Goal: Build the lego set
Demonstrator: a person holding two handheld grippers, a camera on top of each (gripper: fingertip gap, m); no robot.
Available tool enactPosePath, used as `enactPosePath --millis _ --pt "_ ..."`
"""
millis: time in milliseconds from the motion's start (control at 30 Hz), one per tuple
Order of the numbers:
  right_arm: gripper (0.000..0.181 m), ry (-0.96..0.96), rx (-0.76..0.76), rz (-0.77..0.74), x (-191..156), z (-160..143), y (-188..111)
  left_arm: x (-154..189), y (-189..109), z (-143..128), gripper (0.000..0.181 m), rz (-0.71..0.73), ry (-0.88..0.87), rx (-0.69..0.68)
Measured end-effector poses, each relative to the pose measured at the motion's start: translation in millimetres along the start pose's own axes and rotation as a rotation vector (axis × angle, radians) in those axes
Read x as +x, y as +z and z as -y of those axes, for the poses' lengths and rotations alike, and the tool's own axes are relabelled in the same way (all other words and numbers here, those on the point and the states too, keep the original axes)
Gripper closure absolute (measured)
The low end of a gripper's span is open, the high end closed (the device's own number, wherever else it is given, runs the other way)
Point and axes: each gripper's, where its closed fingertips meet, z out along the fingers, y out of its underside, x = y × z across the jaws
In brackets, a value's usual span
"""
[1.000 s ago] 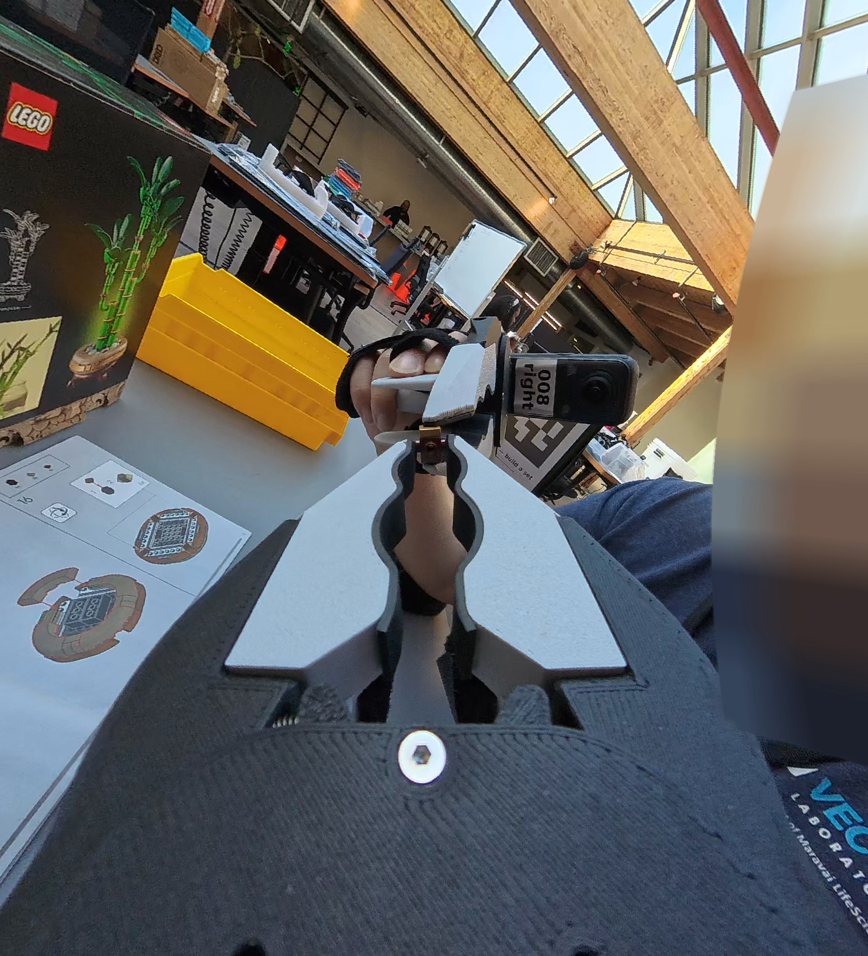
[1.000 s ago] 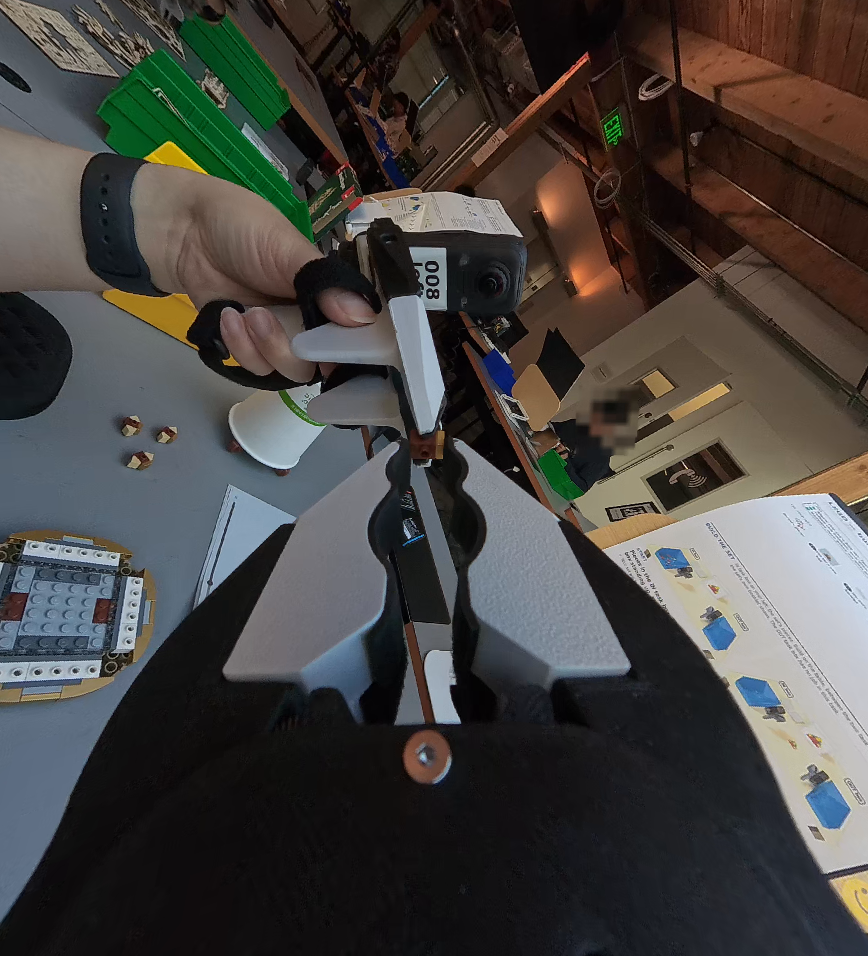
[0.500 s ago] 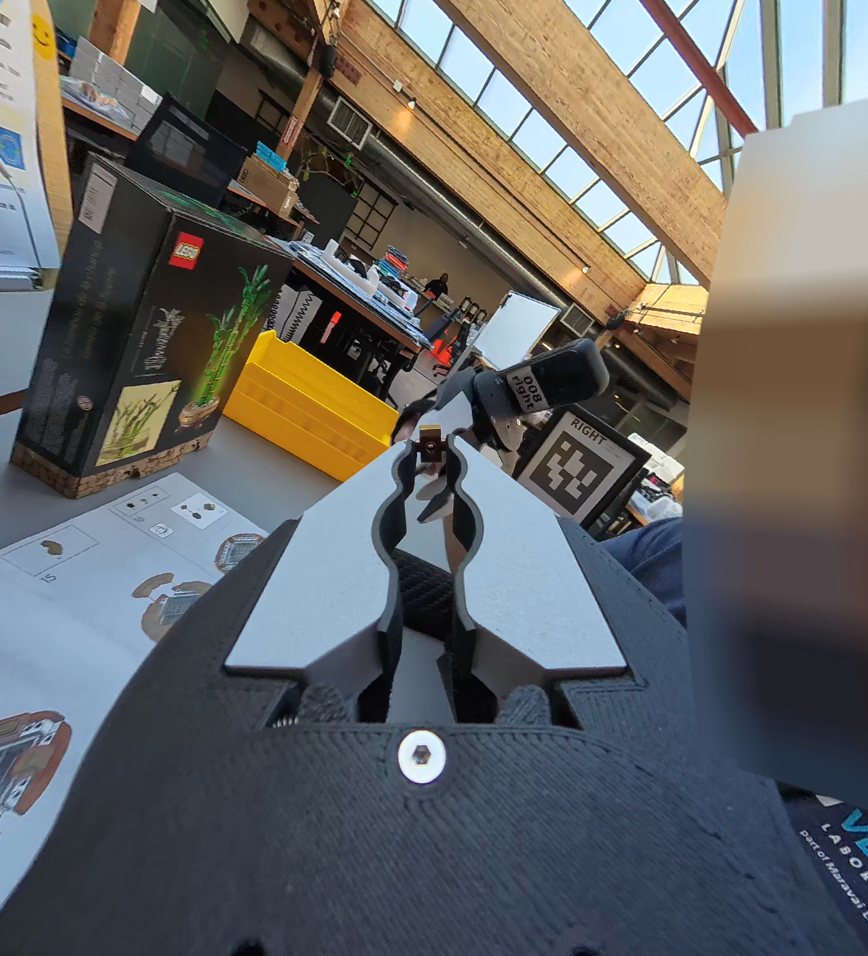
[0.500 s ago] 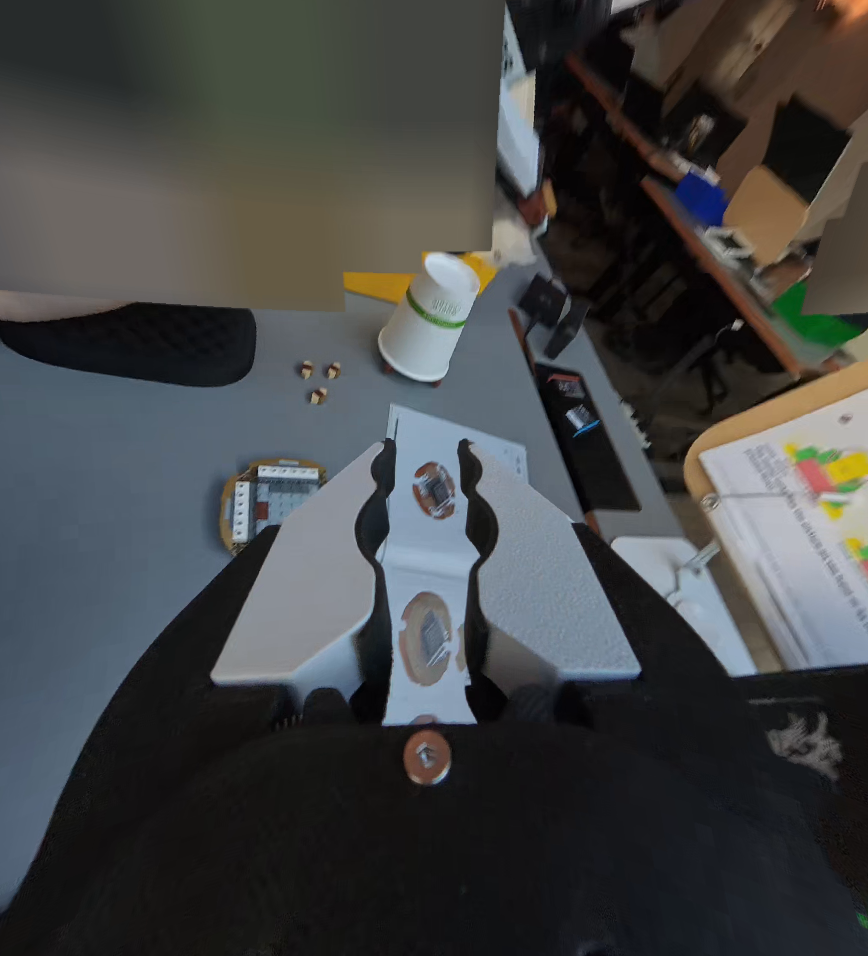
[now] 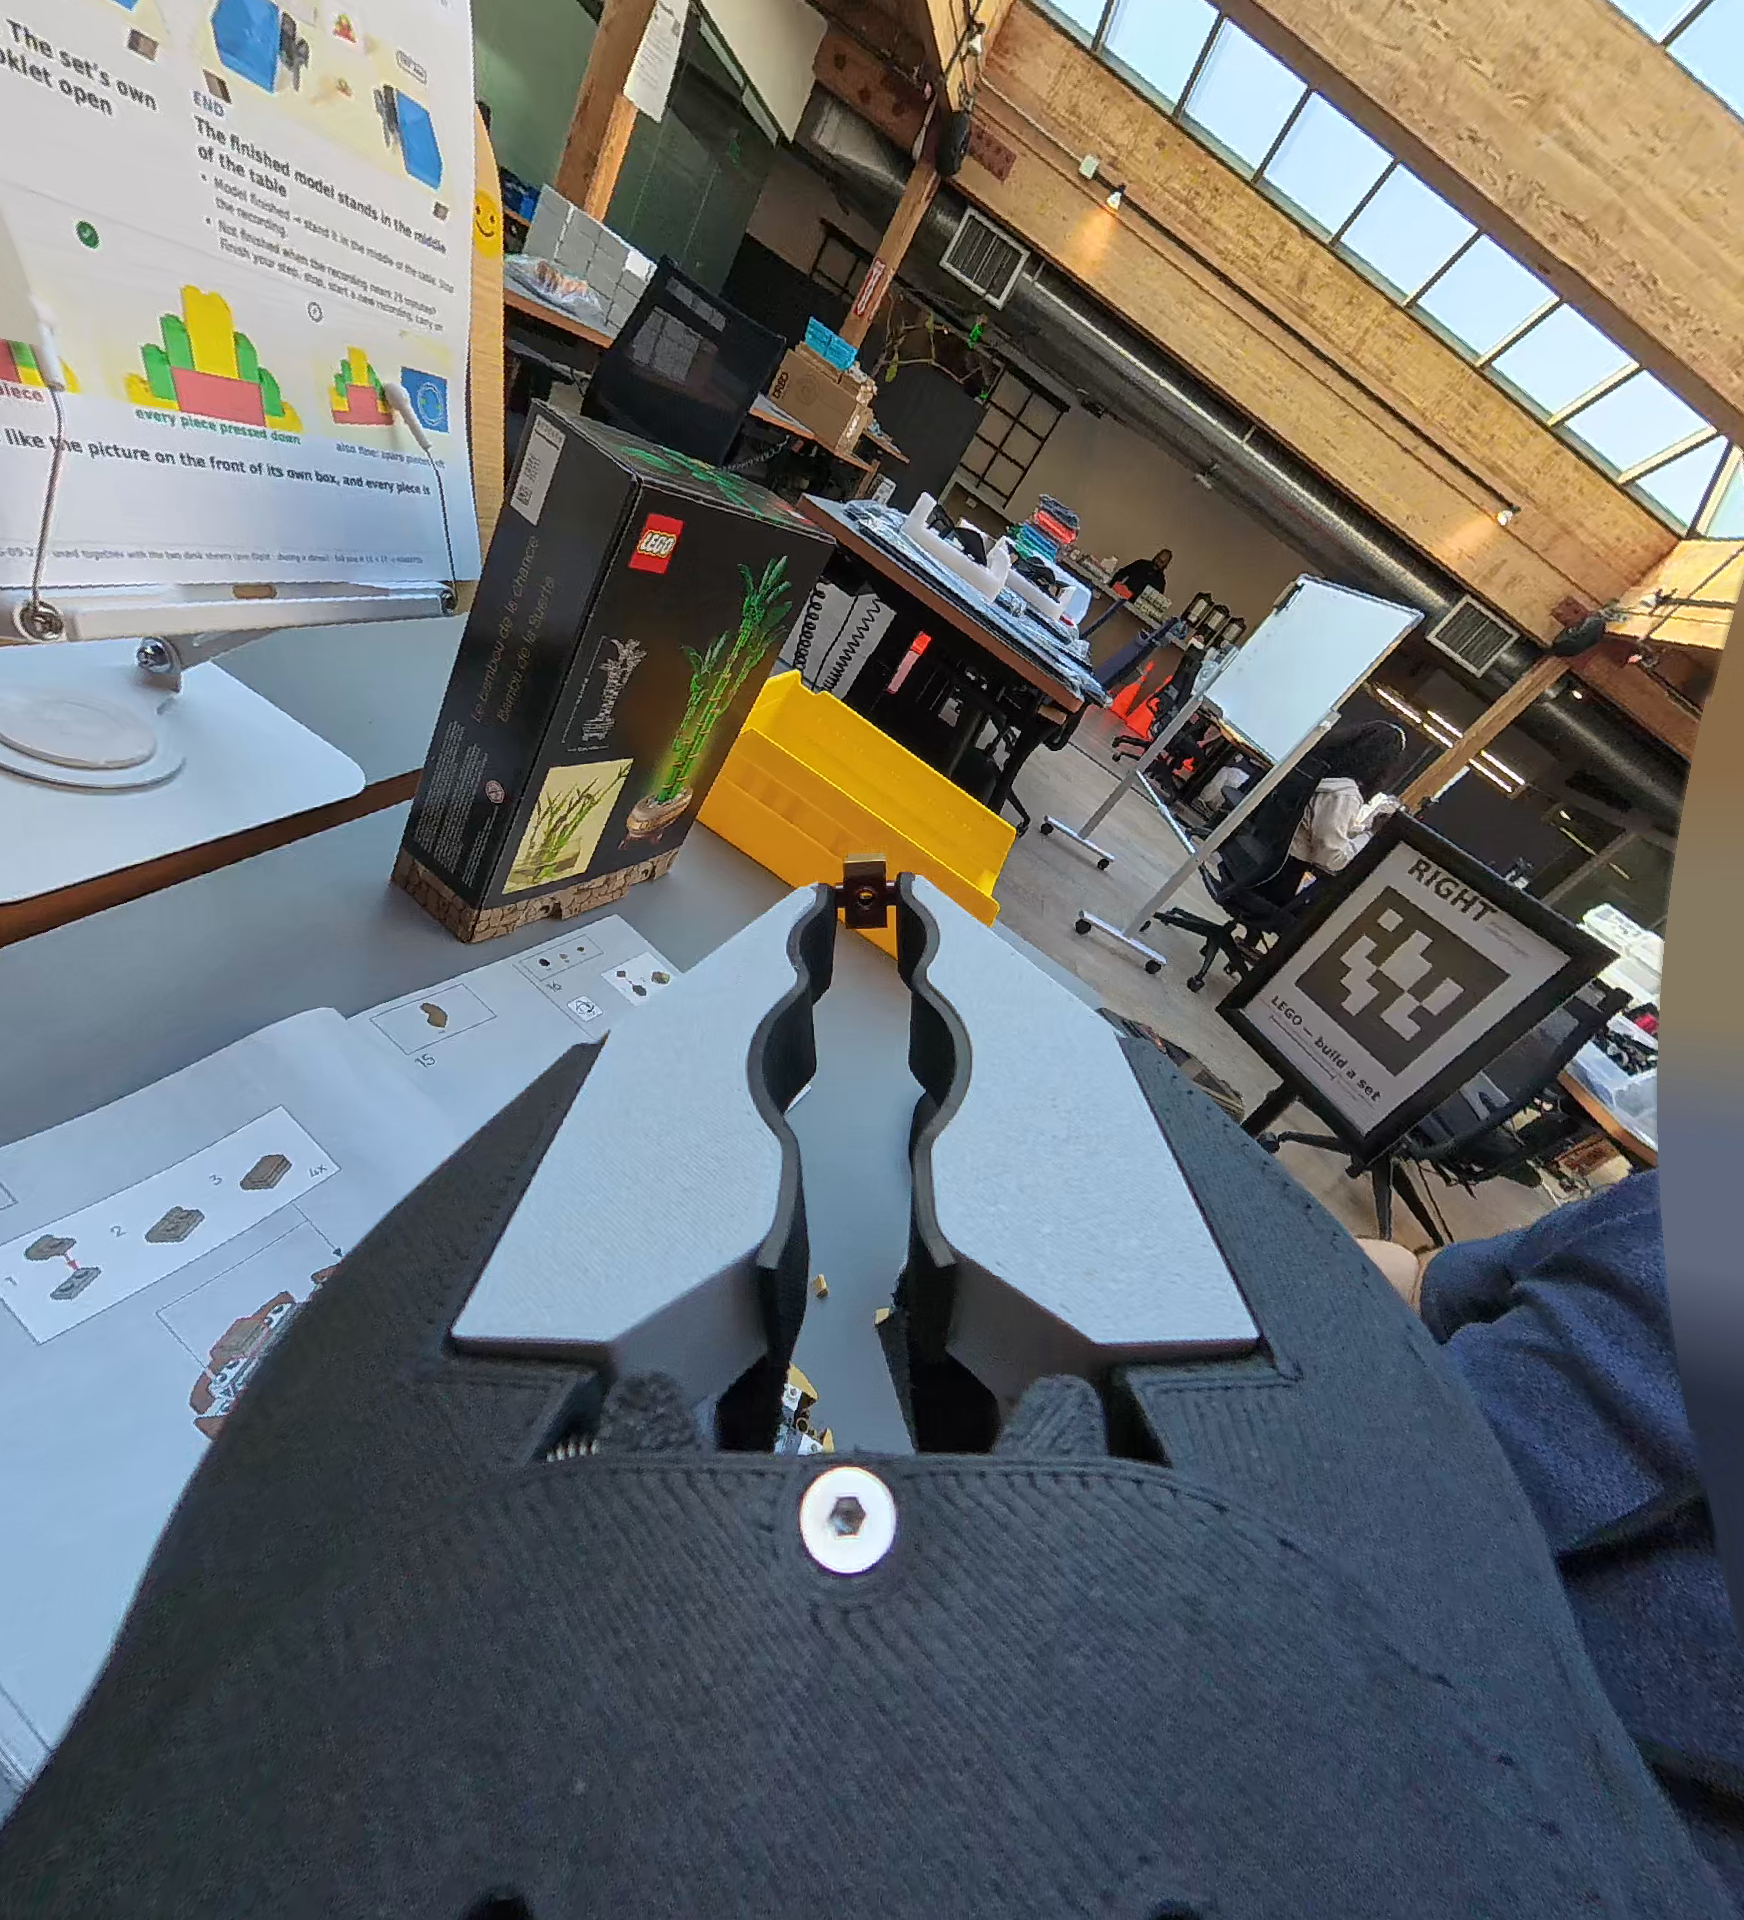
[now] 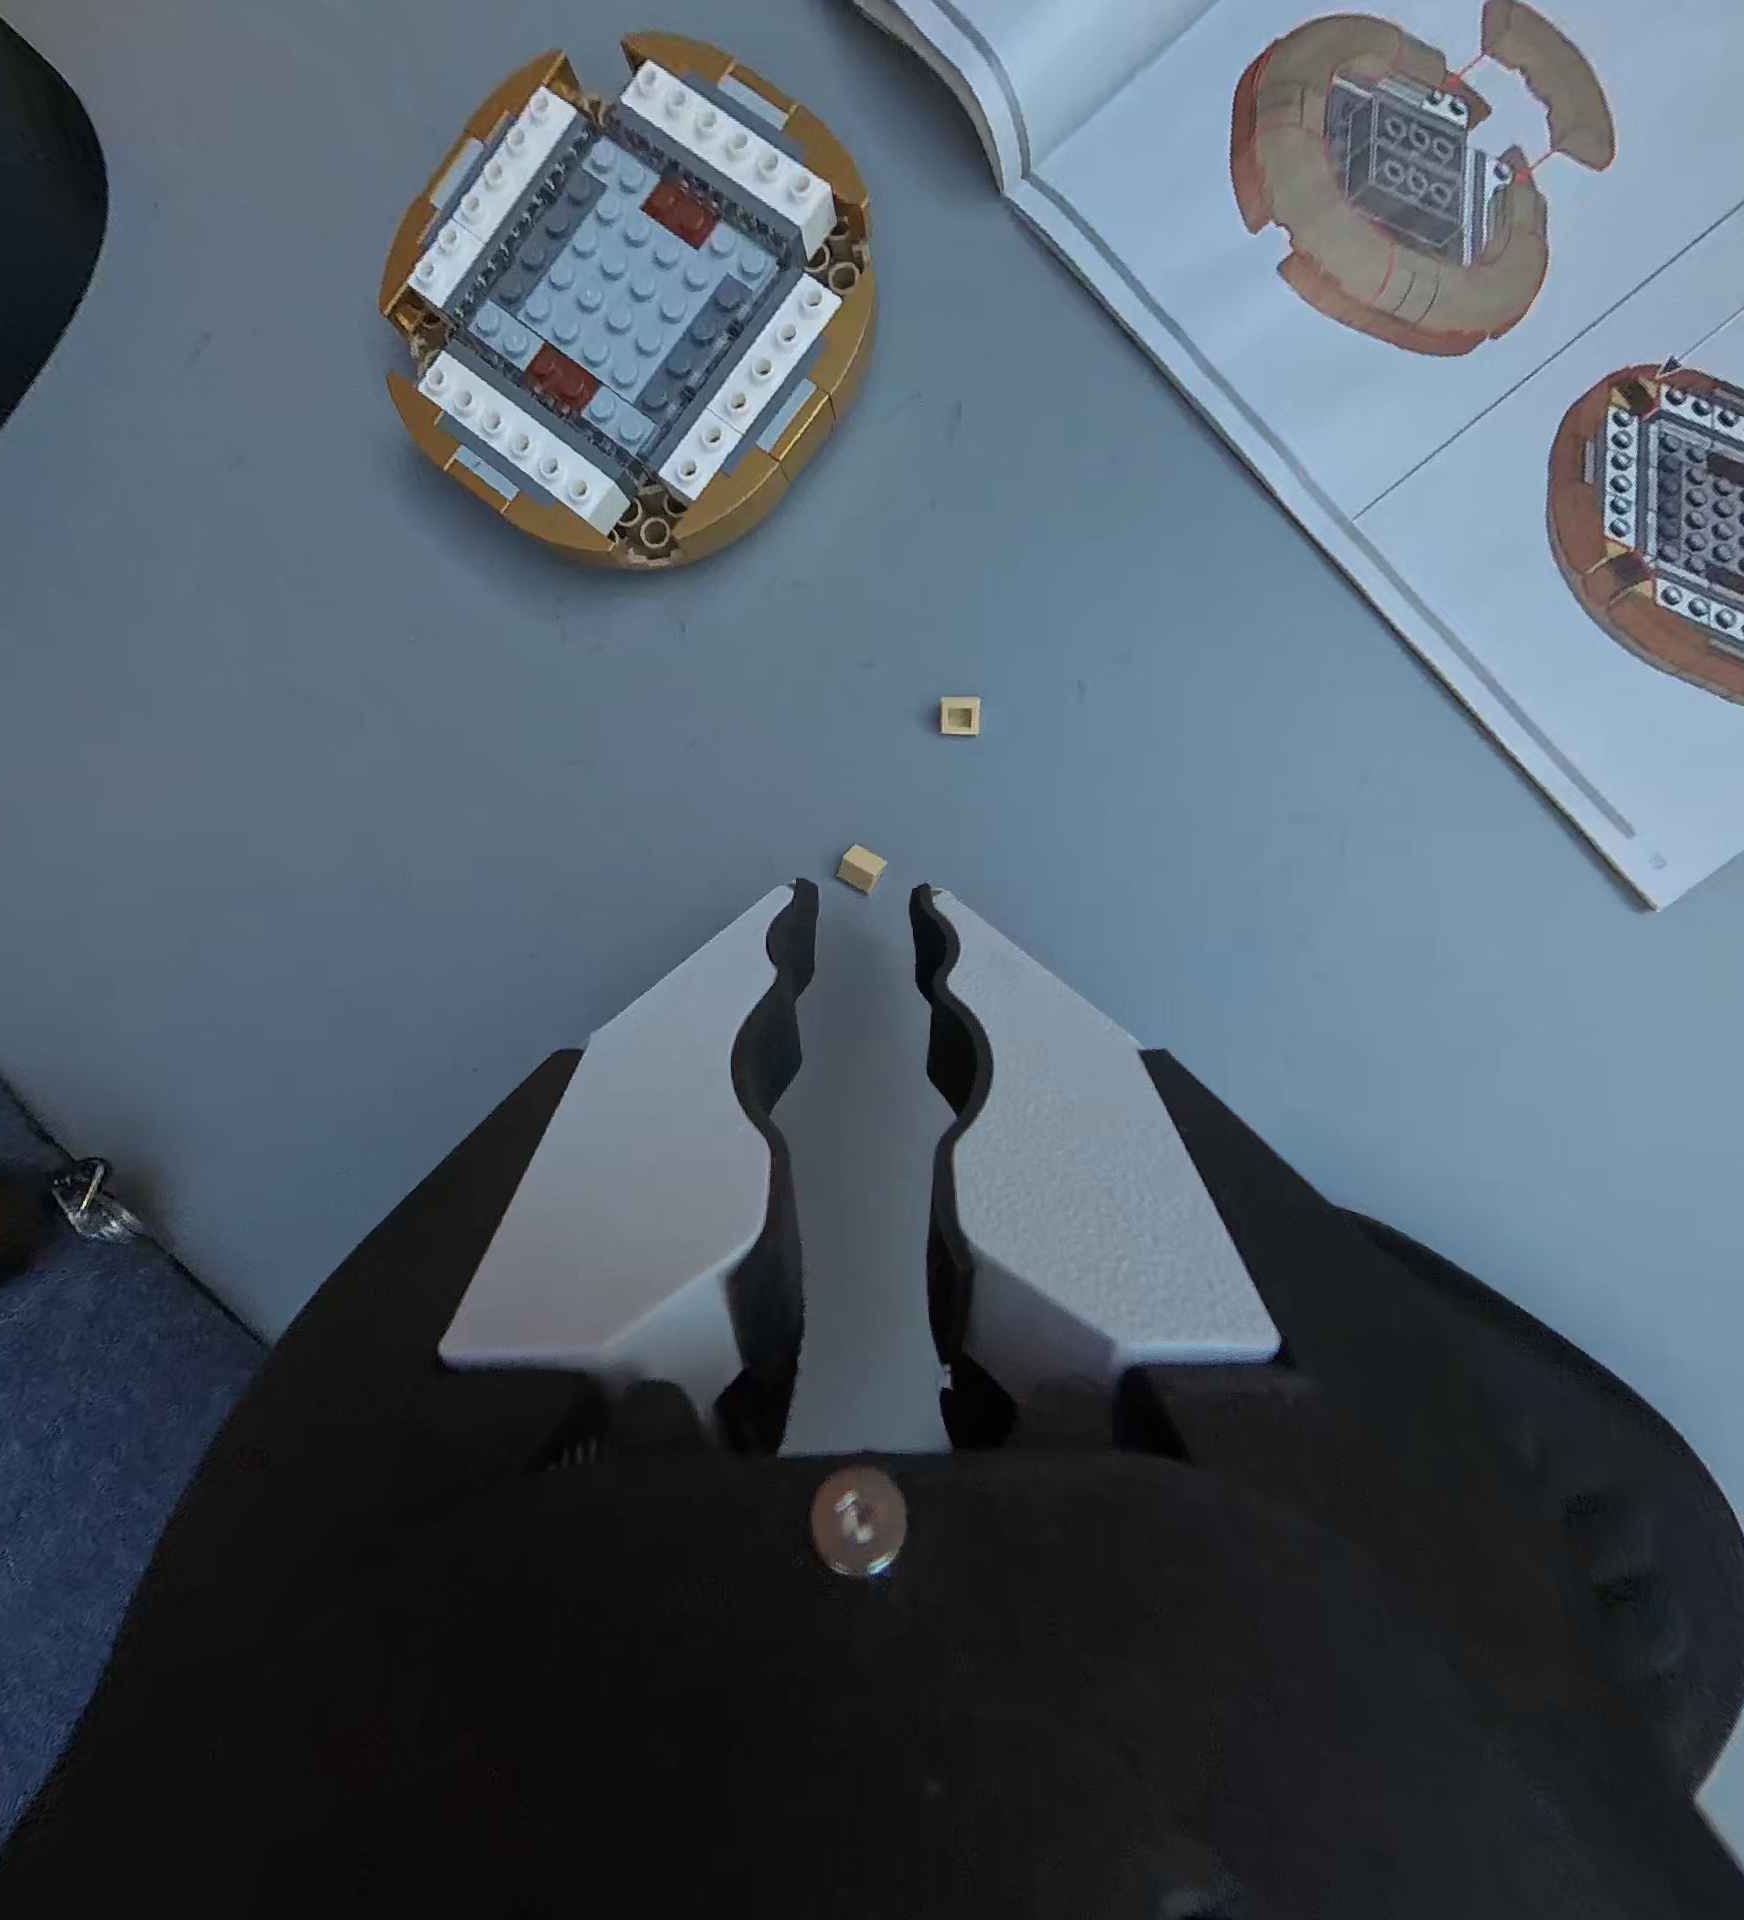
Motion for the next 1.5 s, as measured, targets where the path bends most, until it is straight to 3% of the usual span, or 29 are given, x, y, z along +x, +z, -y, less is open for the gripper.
enactPosePath --millis 433,733,767,900,1033,1100,1233,1367,1500 --pt "0.162 -0.001 -0.211 -0.070 3.4 -8.2 14.4 13.6 9.1 -9.7 0.172 -0.008 0.022 -0.065" --pt "0.166 -0.019 -0.227 -0.096 3.7 -5.3 18.8 11.4 3.7 -9.2 0.172 -0.003 0.017 -0.069" --pt "0.174 -0.047 -0.239 -0.090 2.7 -6.4 18.8 11.9 3.0 -8.7 0.172 -0.004 0.018 -0.066" --pt "0.174 -0.226 -0.260 -0.044 -0.2 -5.7 19.8 12.6 1.5 -7.6 0.172 -0.008 0.018 -0.062" --pt "0.174 -0.646 -0.268 0.083 -6.2 -9.0 18.4 15.5 2.1 -7.4 0.172 -0.025 0.019 -0.061" --pt "0.173 -0.756 -0.230 0.085 -4.9 -5.7 19.5 16.9 2.4 -8.0 0.172 -0.027 0.024 -0.065" --pt "0.160 -0.660 -0.192 0.136 -6.3 -2.9 18.3 18.6 0.6 -6.7 0.172 -0.030 0.030 -0.060" --pt "0.164 -0.693 -0.128 0.123 -2.6 5.3 14.5 15.9 -0.8 -5.4 0.172 -0.028 0.022 -0.052" --pt "0.166 -0.561 -0.179 0.153 -2.3 4.6 16.4 14.1 -0.5 -6.2 0.172 -0.024 0.018 -0.056"
